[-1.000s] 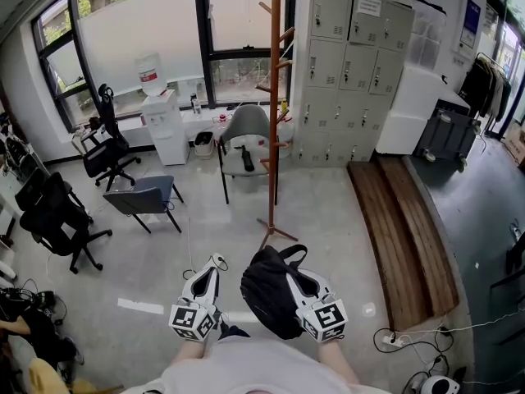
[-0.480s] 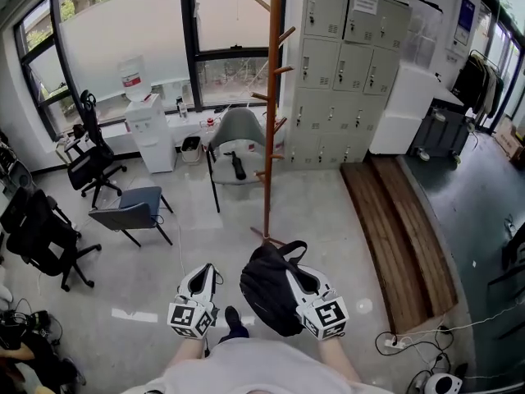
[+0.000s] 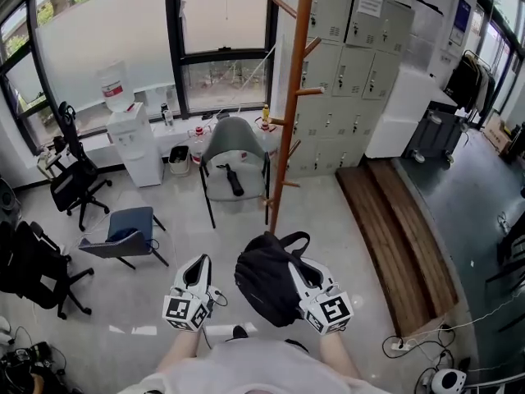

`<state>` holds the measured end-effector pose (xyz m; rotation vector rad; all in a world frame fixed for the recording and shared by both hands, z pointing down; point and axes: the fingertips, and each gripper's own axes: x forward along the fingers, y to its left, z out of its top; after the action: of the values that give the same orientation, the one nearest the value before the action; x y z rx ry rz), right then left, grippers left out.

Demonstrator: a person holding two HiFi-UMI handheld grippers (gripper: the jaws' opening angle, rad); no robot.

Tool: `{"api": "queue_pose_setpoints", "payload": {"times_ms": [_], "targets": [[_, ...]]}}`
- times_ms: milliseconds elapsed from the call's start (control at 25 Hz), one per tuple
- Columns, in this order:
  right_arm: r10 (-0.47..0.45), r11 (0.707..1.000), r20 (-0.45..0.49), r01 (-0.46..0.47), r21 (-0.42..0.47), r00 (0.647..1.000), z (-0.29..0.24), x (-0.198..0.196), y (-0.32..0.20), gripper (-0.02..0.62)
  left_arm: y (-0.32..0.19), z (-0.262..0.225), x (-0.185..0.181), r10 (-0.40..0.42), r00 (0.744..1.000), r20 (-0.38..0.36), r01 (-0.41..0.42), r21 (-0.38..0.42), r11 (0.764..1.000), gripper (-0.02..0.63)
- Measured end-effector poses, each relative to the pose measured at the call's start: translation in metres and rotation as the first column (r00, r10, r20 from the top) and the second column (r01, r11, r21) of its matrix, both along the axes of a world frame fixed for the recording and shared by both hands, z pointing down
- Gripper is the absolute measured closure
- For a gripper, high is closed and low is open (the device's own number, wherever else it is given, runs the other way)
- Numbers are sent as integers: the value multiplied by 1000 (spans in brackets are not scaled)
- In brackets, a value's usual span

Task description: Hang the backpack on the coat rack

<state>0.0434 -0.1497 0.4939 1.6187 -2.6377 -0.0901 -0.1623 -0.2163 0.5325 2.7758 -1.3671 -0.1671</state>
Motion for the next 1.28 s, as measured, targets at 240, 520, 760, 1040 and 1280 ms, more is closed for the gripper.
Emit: {"api": "queue_pose_setpoints", "payload": {"times_ms": [240,520,760,1040,1280], "targets": [[10,999,12,-10,51,1000,-23,-5,-66,555,-56,-13,-14,-4,1000,-1,4,36,999,597],[-50,996,-21,51,75,999,-34,-15,-113,555,-86,-17,-19,-46,999,-6,46,32,998,597],[-97,992,-59,101,70,994,-40,-12,-137,555,-97,-20,-7,-71,997,-11,71,32,997,597],[-121,986,-77,129,104,990,-64,-8,-151,555,-101,-21,4,-75,997,-15,76,26,997,597],[-150,972,-113,167,165,982,-106,-9,-177,555,-103,-23,7,-78,997,-13,79,29,996,597]]}}
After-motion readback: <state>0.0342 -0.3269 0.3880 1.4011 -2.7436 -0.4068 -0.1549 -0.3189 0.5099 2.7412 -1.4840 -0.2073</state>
